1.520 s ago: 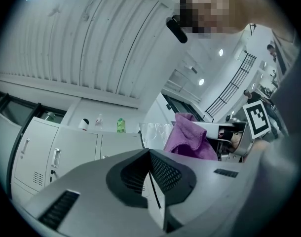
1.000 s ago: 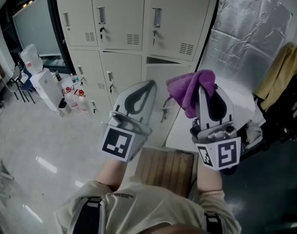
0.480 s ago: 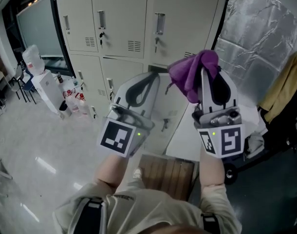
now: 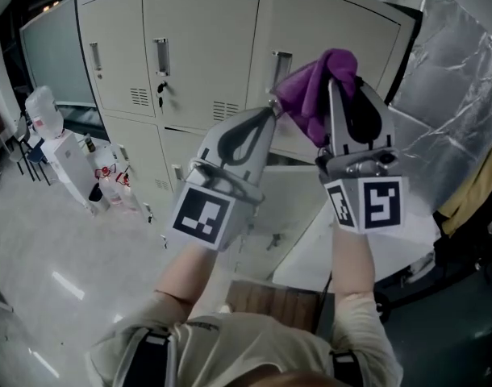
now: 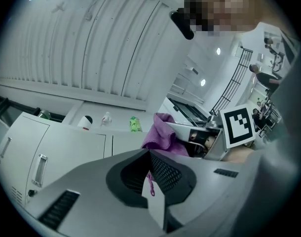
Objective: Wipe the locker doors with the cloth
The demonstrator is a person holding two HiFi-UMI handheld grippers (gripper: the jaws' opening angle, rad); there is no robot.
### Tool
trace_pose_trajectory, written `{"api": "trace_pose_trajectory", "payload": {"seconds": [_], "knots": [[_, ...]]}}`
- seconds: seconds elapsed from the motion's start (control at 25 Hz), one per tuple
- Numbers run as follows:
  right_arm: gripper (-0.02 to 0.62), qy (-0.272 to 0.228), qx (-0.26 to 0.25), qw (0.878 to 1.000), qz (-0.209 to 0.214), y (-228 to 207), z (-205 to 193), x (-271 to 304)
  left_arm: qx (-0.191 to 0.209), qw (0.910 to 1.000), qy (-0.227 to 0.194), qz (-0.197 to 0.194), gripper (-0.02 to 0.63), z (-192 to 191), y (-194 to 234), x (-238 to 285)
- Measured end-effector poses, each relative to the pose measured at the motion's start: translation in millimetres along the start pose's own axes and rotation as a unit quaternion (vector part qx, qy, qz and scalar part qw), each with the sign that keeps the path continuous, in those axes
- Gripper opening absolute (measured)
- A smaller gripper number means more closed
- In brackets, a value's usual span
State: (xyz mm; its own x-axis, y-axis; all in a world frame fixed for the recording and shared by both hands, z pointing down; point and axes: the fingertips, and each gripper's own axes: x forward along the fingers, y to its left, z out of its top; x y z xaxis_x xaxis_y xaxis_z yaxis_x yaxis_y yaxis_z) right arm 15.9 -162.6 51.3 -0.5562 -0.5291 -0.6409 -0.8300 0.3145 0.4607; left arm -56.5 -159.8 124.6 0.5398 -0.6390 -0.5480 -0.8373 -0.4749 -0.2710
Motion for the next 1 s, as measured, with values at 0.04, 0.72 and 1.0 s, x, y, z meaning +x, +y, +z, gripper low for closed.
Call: {"api": "trace_pose_trajectory", "payload": {"seconds": [0.04,0.72,1.0], "knots": [[0.051,-0.001,-0.009,1.0,-0.001,-2,-4,13,-0.001,1.0,-0.006,-0.002,0.002,-2,9,6],[0.051,-0.012,-0.119,0.993,-0.021,-32,-54,141,0.024,0.9983,-0.054,0.0,0.0,-9,59,83],[0.052,0.004,-0.13,0.991,-0.023,-45,-77,149,0.021,0.9984,-0.053,0.001,0.0,-19,58,102]]}}
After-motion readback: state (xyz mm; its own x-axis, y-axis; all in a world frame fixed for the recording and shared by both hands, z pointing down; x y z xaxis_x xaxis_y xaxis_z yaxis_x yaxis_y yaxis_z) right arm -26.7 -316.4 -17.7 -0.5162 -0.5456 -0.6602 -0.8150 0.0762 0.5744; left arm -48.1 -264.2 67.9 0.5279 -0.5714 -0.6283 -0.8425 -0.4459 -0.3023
